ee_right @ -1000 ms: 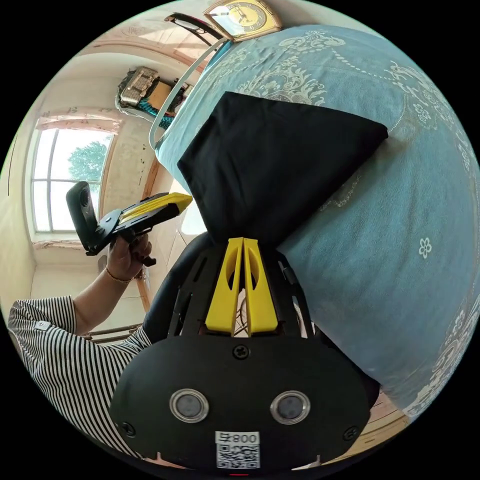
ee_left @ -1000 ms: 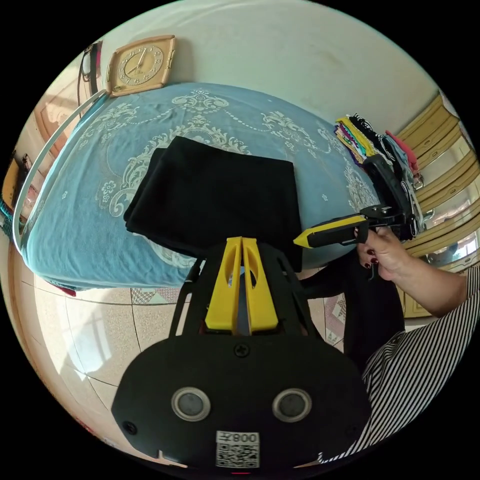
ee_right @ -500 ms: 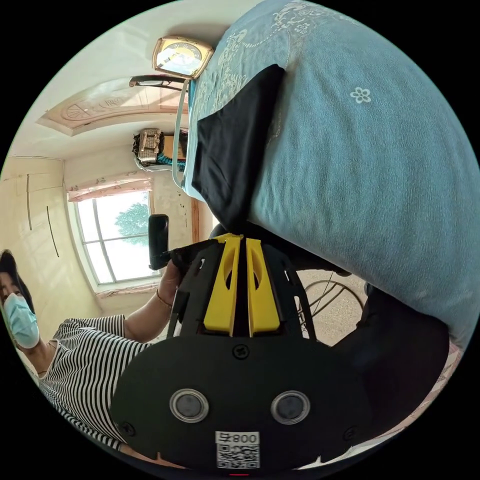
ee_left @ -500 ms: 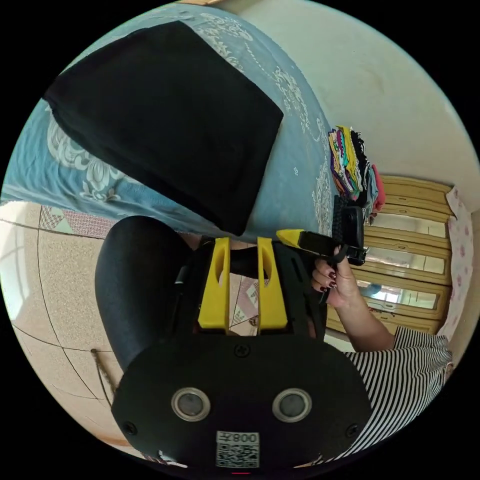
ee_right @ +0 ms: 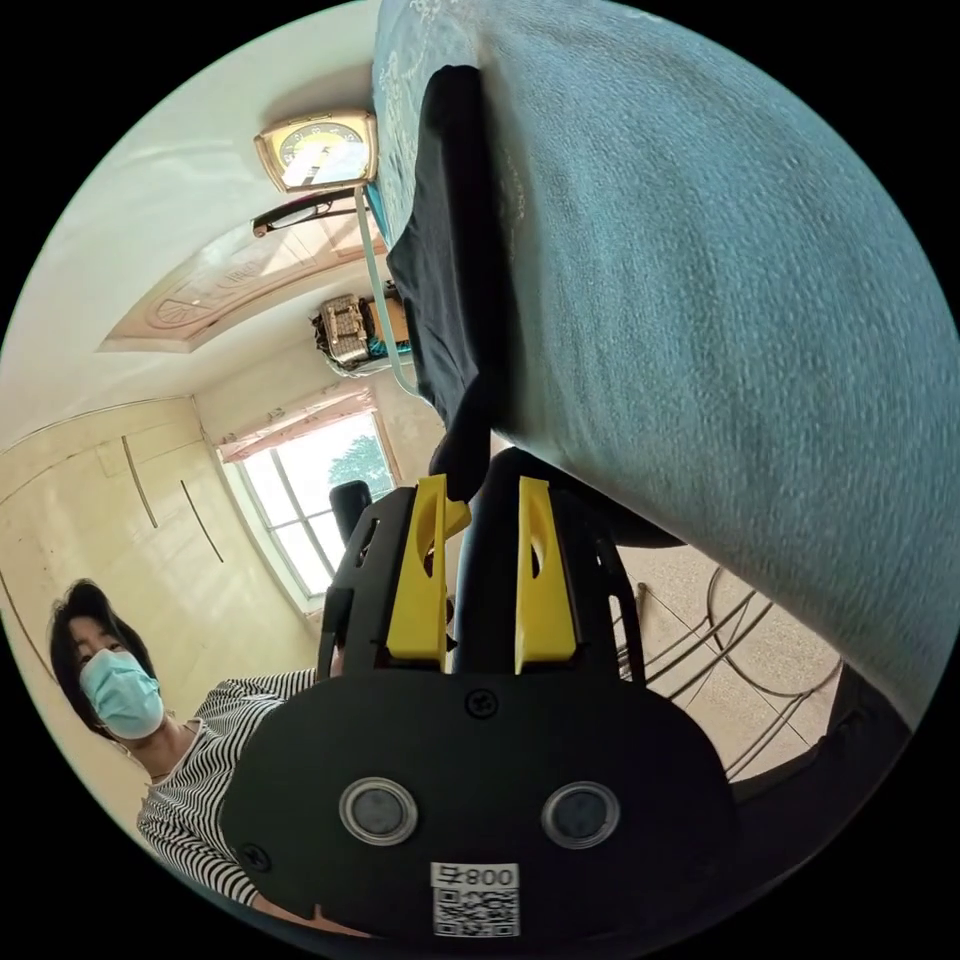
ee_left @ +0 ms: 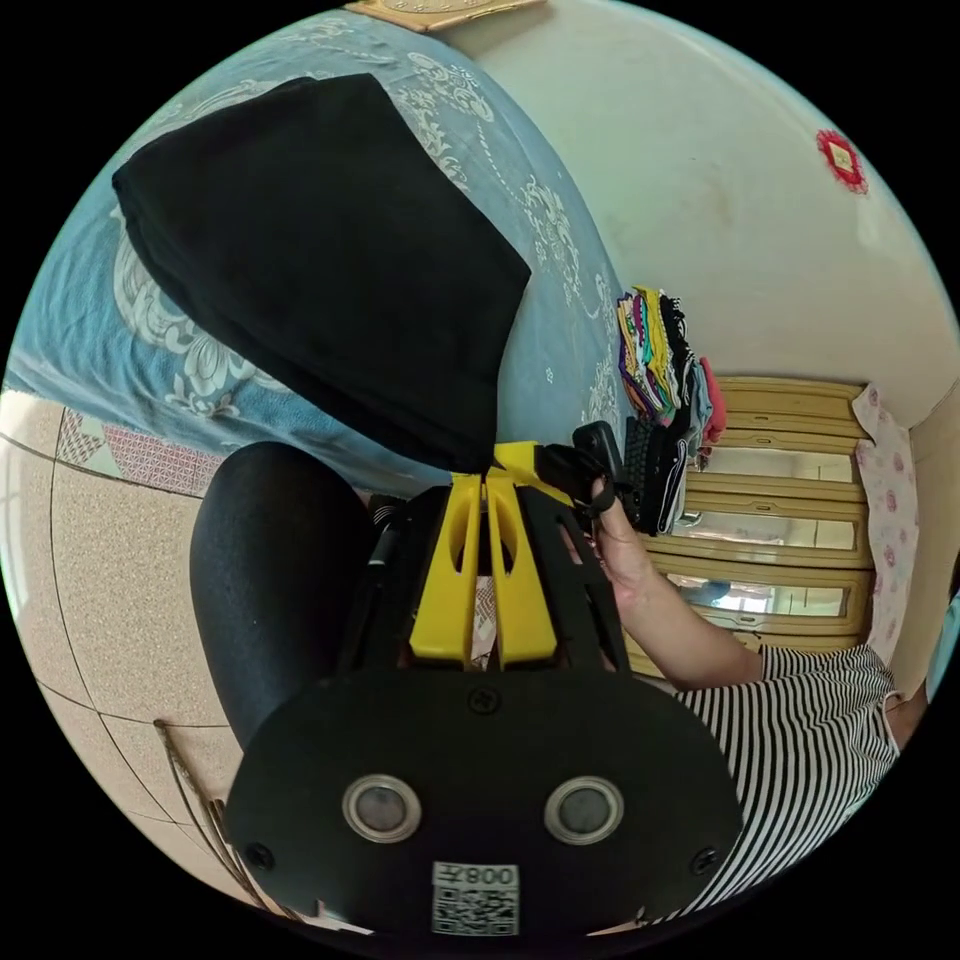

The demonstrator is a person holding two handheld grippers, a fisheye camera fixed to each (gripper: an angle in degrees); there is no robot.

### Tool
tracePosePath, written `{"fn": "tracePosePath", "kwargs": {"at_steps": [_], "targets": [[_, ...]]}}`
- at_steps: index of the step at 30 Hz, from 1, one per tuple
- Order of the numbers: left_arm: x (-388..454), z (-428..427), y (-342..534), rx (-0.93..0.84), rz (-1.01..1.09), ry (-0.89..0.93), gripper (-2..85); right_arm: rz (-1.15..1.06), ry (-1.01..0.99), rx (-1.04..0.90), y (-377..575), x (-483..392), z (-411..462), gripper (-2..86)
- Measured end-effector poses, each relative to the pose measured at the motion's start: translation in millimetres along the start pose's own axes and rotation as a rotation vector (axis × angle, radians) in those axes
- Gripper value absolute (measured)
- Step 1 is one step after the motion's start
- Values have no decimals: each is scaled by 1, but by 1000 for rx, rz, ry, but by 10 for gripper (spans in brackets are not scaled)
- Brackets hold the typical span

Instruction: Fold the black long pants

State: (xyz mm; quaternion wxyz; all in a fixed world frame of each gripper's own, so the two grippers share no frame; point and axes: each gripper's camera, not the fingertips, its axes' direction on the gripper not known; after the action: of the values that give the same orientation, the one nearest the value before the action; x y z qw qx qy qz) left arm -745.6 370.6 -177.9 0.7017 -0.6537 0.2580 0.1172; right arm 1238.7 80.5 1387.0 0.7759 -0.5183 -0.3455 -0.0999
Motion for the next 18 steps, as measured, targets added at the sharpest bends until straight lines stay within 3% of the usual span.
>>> {"fn": "tracePosePath", "kwargs": {"at_steps": [11, 18], "targets": [[-37, -10, 6, -7, 19, 15, 7, 58, -146, 44, 8, 4, -15, 68], [-73, -47, 23, 46, 1, 41, 15, 27, -85, 31, 19, -12, -19, 33]]}}
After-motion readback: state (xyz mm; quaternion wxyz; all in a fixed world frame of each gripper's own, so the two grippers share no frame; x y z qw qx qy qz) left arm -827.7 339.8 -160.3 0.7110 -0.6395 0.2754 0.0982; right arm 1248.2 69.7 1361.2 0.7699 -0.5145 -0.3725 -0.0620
